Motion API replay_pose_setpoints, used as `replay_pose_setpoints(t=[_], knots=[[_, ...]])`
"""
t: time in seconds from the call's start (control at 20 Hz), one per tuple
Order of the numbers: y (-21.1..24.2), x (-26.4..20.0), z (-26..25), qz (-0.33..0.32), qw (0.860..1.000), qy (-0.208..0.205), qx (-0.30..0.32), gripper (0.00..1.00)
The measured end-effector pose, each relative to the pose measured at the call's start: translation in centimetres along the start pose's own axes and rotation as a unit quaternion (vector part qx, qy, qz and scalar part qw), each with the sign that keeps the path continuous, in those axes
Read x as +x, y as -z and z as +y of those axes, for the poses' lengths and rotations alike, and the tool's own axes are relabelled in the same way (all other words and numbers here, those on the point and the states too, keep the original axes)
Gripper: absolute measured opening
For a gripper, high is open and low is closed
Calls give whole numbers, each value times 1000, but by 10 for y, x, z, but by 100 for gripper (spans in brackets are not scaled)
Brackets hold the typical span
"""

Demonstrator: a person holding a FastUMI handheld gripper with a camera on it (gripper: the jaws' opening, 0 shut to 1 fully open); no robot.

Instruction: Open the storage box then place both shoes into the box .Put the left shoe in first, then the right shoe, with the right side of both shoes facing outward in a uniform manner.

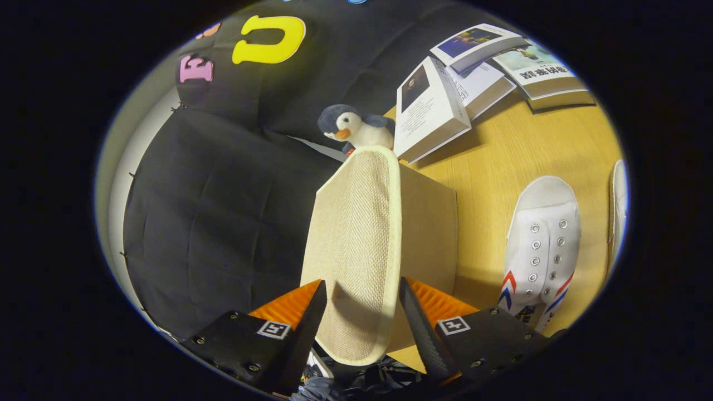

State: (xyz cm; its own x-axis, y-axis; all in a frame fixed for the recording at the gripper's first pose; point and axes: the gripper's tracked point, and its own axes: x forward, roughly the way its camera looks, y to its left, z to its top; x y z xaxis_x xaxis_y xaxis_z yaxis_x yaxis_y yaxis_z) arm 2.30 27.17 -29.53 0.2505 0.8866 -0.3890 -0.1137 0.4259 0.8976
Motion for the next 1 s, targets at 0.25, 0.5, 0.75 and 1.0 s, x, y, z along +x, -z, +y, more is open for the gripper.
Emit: replay_pose_setpoints(t=[0.25, 0.5, 0.75, 1.0], knots=[[-10, -10, 4, 0, 998, 10, 60, 15], [-18, -24, 44, -2, 1000, -17, 24, 14], [-24, -26, 110, -10, 999, -25, -40, 14], [-22, 4, 182, 1, 993, -44, -107, 14]])
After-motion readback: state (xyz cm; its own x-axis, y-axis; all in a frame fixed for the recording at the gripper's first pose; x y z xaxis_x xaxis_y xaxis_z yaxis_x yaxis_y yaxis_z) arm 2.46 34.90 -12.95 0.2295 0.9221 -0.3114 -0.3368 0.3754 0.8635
